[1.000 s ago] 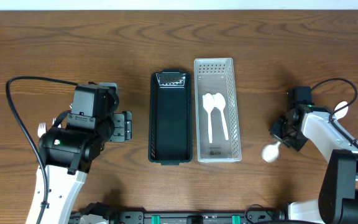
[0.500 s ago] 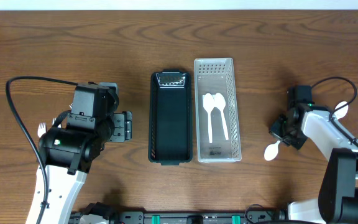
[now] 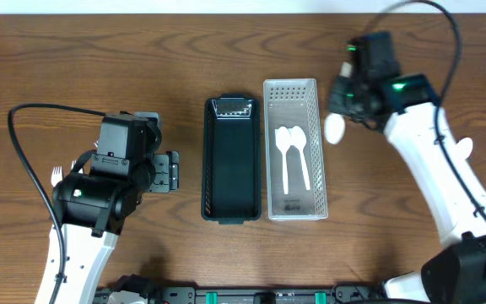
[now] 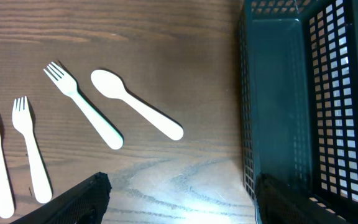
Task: Pack container
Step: 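Place the third spoon into the white basket, release, then grasp the last white spoon at the right edge with the right gripper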
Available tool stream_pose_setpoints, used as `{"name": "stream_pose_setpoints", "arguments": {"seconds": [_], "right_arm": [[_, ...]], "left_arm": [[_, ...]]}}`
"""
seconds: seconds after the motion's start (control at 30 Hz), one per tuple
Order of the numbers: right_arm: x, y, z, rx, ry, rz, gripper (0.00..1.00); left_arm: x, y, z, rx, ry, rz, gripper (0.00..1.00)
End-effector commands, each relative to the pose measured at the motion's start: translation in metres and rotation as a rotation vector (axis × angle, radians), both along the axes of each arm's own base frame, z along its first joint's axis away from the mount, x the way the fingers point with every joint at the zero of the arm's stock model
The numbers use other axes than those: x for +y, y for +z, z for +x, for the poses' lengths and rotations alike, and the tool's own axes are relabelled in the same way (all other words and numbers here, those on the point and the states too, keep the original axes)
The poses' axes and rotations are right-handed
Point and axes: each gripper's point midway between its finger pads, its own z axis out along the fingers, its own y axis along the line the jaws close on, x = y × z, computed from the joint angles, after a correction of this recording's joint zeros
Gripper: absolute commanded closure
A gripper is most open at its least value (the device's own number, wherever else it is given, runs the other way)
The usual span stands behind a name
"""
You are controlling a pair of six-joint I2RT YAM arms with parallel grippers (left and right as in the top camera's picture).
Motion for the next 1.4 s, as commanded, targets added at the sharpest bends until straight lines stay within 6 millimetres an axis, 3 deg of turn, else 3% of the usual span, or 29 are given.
{"name": "stream_pose_setpoints", "arguments": {"seconds": [0.0, 0.07, 0.2, 0.37, 0.5, 0.57, 0.63, 0.67, 0.77, 0.83, 0.87, 0.93, 1.0, 1.07, 1.17, 1.27, 1.37], "right_arm": [[0.039, 0.000, -0.011, -0.004, 0.117, -0.011, 0.99], [0.054, -0.013, -0.016, 0.025, 0.152, -0.020, 0.99], [0.077, -0.056, -0.023, 0.129, 0.193, -0.056, 0.99], [0.078, -0.103, -0.026, 0.237, 0.186, -0.111, 0.98], [0.076, -0.124, -0.028, 0.286, 0.185, -0.133, 0.91], [0.076, -0.125, -0.027, 0.283, 0.192, -0.136, 0.84], [0.078, -0.119, -0.023, 0.260, 0.218, -0.139, 0.69], [0.078, -0.115, -0.021, 0.246, 0.228, -0.141, 0.67], [0.072, -0.081, -0.008, 0.179, 0.201, -0.145, 0.64], [0.059, -0.047, 0.003, 0.116, 0.160, -0.153, 0.64], [0.044, -0.019, 0.013, 0.060, 0.111, -0.155, 0.63], [0.013, 0.018, 0.022, -0.008, 0.024, -0.153, 0.56], [-0.022, 0.041, 0.026, -0.043, -0.067, -0.139, 0.48], [-0.066, 0.051, 0.024, -0.041, -0.175, -0.134, 0.45], [-0.134, 0.042, 0.012, 0.039, -0.331, -0.135, 0.35], [-0.196, 0.018, -0.003, 0.131, -0.437, -0.147, 0.25], [-0.245, -0.010, -0.019, 0.206, -0.526, -0.152, 0.19]], "left_arm": [[0.002, 0.004, 0.001, -0.011, 0.013, 0.002, 0.23], [0.002, 0.004, 0.001, -0.011, 0.013, 0.002, 0.23], [0.002, 0.004, 0.001, -0.011, 0.013, 0.002, 0.23], [0.002, 0.004, 0.001, -0.010, 0.013, 0.002, 0.23], [0.002, 0.004, 0.001, -0.011, 0.013, 0.002, 0.23], [0.002, 0.004, 0.001, -0.011, 0.013, 0.002, 0.23], [0.002, 0.004, 0.001, -0.011, 0.013, 0.002, 0.23], [0.002, 0.004, 0.001, -0.011, 0.013, 0.002, 0.23], [0.002, 0.004, 0.001, -0.010, 0.013, 0.002, 0.23], [0.002, 0.004, 0.001, -0.010, 0.013, 0.002, 0.23], [0.002, 0.004, 0.001, -0.010, 0.013, 0.002, 0.23], [0.002, 0.004, 0.001, -0.010, 0.013, 0.002, 0.23], [0.002, 0.004, 0.001, -0.010, 0.013, 0.002, 0.23], [0.002, 0.004, 0.001, -0.010, 0.013, 0.003, 0.23], [0.002, 0.004, 0.001, -0.010, 0.013, 0.003, 0.23], [0.002, 0.004, 0.001, -0.009, 0.013, 0.003, 0.23], [0.002, 0.003, 0.002, -0.005, 0.013, 0.004, 0.23]]}}
